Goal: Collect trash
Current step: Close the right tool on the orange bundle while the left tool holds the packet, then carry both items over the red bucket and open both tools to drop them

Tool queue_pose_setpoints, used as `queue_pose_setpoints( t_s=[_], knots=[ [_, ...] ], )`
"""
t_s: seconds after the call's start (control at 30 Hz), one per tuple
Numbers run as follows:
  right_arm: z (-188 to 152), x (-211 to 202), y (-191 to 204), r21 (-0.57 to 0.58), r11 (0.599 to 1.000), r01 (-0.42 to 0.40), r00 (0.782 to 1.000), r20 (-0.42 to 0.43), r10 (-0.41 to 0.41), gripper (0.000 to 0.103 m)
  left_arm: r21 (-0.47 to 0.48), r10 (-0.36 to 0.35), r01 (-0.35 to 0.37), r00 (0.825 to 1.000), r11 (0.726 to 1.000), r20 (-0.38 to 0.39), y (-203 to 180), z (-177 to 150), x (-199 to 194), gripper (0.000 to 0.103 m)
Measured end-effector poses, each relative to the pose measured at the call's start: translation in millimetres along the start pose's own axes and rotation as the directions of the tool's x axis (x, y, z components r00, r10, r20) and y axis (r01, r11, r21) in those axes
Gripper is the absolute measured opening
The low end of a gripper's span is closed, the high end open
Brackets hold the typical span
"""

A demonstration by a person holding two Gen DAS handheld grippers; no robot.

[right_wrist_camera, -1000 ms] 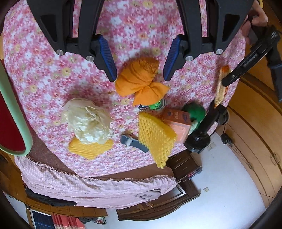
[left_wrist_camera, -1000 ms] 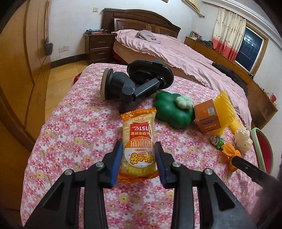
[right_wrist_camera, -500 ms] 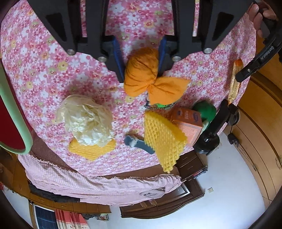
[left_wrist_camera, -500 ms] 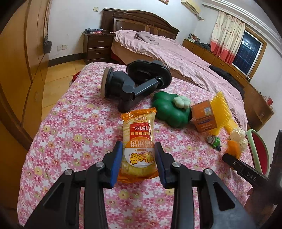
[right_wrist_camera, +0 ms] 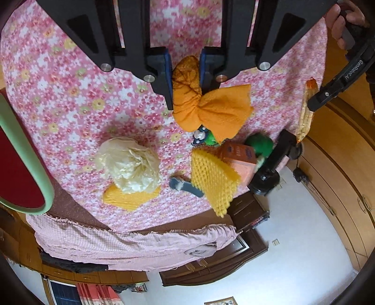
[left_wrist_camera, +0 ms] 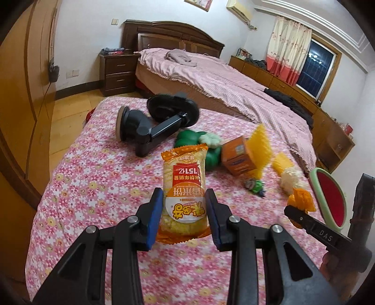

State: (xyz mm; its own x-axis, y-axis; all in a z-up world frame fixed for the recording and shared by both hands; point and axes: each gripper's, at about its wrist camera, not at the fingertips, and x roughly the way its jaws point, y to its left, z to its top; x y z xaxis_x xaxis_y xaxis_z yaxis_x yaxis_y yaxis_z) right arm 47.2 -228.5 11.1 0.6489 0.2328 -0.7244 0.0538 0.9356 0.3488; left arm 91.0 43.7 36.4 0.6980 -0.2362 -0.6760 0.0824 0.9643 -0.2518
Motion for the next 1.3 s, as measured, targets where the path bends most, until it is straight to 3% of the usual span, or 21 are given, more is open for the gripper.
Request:
queue_pose_setpoints(
  t_s=[0.33, 0.73, 1.0, 1.3],
  knots=[
    [12.2, -74.2, -13.3, 0.035, 0.999, -0.016, 0.995, 0.101, 0.012, 0.019, 0.092, -0.118, 0.115, 0.993, 0.989, 0.026, -57.8, 8.4, -31.4, 0.037],
    [33.7, -147.4, -78.6, 0.103, 0.993, 0.066, 0.978, 0.19, -0.085, 0.02, 0.21, -0.295, 0.304, 0.953, 0.929, -0.075, -159.7, 23.7, -31.9, 0.037],
    [44.9, -169.0, -128.2, 0.161, 0.98, 0.118, 0.966, 0.209, -0.151, 0.02, 0.271, -0.356, 0.381, 0.924, 0.884, -0.139, -227.4, 26.4, -17.7, 0.037],
    [42.2, -163.1, -190.0, 0.265, 0.954, 0.139, 0.964, 0.182, -0.191, 0.02, 0.323, -0.37, 0.427, 0.902, 0.845, -0.223, -286.8, 14.5, 19.0, 0.037]
  ],
)
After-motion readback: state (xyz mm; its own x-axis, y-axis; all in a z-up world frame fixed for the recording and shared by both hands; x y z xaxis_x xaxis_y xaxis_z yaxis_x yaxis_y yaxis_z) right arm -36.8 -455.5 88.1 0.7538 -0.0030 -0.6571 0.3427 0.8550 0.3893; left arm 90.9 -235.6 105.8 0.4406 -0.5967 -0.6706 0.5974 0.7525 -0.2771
